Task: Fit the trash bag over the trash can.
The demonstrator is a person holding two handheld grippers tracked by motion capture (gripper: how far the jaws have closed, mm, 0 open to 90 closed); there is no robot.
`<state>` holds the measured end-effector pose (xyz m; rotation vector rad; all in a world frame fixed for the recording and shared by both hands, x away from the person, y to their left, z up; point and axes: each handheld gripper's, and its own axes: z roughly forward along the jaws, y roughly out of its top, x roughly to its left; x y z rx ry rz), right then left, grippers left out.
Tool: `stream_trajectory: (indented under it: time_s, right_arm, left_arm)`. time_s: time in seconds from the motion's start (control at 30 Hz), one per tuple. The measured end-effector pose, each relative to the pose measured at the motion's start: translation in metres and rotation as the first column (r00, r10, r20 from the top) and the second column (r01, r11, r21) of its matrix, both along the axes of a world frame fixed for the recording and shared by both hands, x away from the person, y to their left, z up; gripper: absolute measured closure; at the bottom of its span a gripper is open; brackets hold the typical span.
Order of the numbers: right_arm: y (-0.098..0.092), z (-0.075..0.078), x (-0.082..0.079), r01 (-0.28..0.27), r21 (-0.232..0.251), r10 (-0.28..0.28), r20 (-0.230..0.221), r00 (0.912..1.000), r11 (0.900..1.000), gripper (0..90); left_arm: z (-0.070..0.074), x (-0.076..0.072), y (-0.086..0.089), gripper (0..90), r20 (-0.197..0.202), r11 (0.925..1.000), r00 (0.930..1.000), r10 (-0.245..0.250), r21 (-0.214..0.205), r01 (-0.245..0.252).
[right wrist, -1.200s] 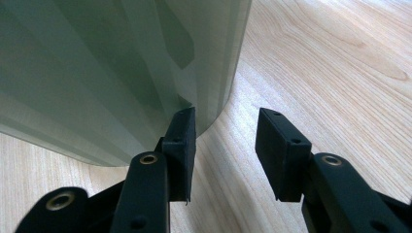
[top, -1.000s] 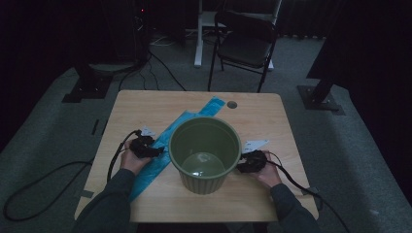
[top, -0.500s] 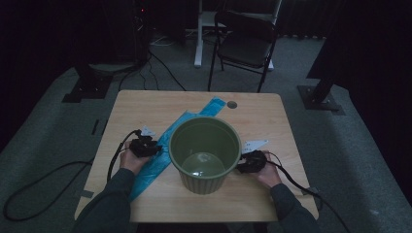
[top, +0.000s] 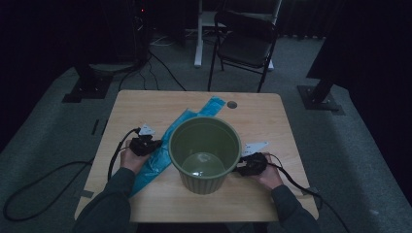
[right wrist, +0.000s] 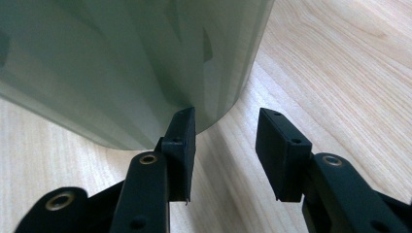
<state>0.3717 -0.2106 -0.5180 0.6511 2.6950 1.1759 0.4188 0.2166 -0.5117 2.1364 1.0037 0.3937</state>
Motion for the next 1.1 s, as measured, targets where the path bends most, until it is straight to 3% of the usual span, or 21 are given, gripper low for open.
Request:
stream_trajectory:
  time_s: [0.37,0.57,1.1]
  right_arm:
    - [0.000,0.001,-0.004,-0.018,-0.002,0.018,-0.006,0.9998,0.9998,58.6]
    - [0.000,0.001,-0.006,-0.020,-0.001,0.020,-0.007,0.9998,0.9998,58.7]
    - [0.000,0.002,-0.009,-0.039,-0.007,0.039,-0.012,0.9992,0.9992,59.3]
  left_arm:
    - [0.032,-0.003,0.005,90.0,0.078,0.9939,0.9968,-0.017,-0.107,0.025]
    - [0.048,0.001,0.002,90.0,0.099,0.9827,0.9929,-0.065,-0.167,0.081]
    - [0.109,0.007,-0.009,90.0,0.187,0.9595,0.9722,-0.140,-0.217,0.180]
